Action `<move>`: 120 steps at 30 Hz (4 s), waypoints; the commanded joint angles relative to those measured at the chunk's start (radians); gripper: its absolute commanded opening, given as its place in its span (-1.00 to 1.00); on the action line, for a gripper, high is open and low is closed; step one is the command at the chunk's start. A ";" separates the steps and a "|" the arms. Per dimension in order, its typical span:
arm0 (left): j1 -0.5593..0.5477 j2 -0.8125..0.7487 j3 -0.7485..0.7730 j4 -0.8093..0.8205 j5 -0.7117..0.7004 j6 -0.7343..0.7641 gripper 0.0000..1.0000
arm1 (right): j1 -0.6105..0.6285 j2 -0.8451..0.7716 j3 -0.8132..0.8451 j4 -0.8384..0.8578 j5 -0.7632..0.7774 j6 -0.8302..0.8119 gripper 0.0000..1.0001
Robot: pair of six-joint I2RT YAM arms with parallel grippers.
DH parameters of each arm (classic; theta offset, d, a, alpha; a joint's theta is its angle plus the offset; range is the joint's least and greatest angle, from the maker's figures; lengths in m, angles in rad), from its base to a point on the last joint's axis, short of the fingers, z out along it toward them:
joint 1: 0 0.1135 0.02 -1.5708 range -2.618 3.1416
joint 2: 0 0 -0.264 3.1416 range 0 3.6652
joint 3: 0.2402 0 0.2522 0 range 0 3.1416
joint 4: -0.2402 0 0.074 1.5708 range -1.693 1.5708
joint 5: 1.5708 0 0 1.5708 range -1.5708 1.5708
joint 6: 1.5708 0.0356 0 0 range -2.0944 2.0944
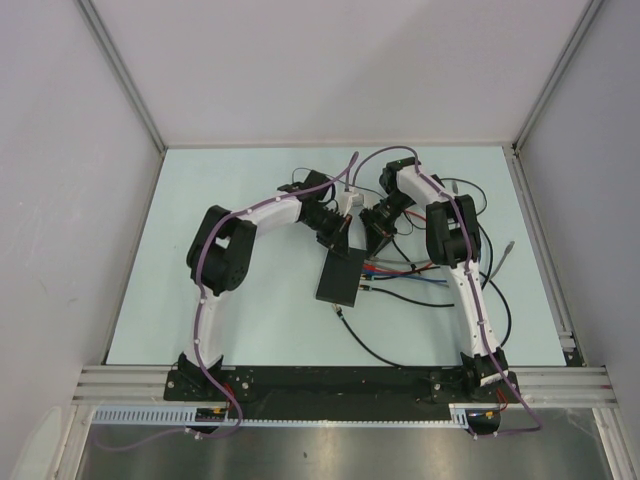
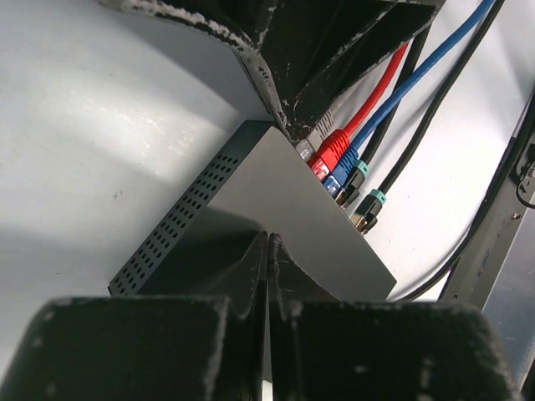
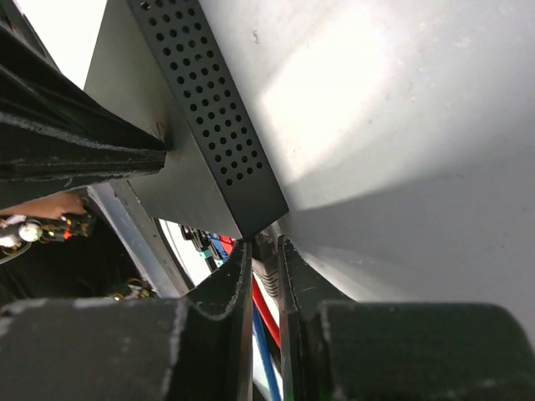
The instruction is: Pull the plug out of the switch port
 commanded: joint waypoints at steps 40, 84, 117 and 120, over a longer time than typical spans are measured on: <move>0.007 0.050 0.009 -0.043 -0.037 0.106 -1.00 | -0.168 -0.139 -0.086 -0.047 -0.030 -0.047 -1.00; 0.066 -0.194 -0.013 -0.111 0.065 0.213 -0.26 | -0.243 -0.431 -0.263 0.268 0.009 0.046 0.45; 0.041 -0.045 -0.090 -0.194 0.047 0.316 -0.88 | -0.091 -0.188 -0.434 0.372 -0.083 0.130 0.14; 0.040 -0.034 -0.088 -0.187 0.029 0.299 -0.88 | -0.084 -0.167 -0.432 0.381 -0.076 0.143 0.09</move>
